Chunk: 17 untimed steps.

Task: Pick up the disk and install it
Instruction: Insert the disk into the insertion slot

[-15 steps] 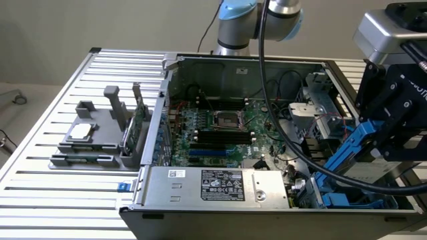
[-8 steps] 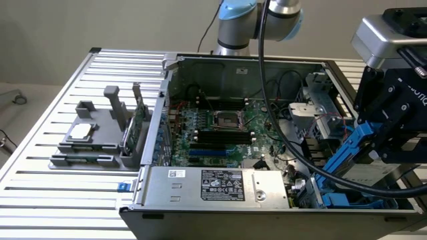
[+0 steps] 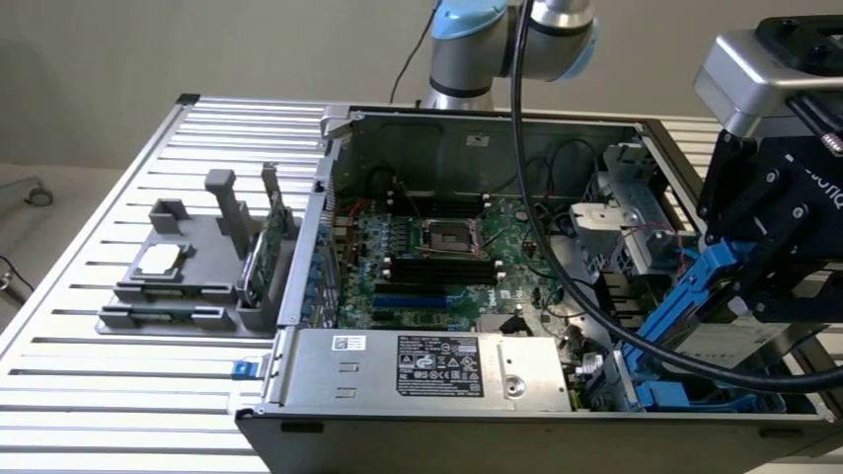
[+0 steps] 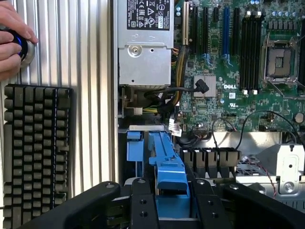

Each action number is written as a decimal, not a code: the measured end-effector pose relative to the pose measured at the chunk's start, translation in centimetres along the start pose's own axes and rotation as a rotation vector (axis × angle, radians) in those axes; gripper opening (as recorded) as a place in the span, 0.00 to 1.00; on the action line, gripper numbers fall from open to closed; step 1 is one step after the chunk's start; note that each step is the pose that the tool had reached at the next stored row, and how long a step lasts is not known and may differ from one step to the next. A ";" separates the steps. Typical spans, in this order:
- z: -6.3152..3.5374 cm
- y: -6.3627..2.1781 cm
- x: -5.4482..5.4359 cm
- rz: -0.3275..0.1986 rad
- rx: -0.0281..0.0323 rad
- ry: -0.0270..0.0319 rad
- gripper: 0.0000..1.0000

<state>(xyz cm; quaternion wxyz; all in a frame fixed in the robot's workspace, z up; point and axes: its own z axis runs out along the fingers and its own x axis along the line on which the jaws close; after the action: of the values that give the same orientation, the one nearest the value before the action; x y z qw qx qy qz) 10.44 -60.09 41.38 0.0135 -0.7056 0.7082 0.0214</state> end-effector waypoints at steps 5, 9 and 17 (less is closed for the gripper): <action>0.00 0.00 0.0 -0.005 -0.0003 -0.0011 0.33; 0.00 0.00 0.0 -0.009 -0.0006 -0.0010 0.33; 0.01 0.01 0.0 -0.015 -0.0010 -0.0012 0.33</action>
<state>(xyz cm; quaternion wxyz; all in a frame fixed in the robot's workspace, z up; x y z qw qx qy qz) 10.43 -60.08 41.37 0.0138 -0.7108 0.7029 0.0221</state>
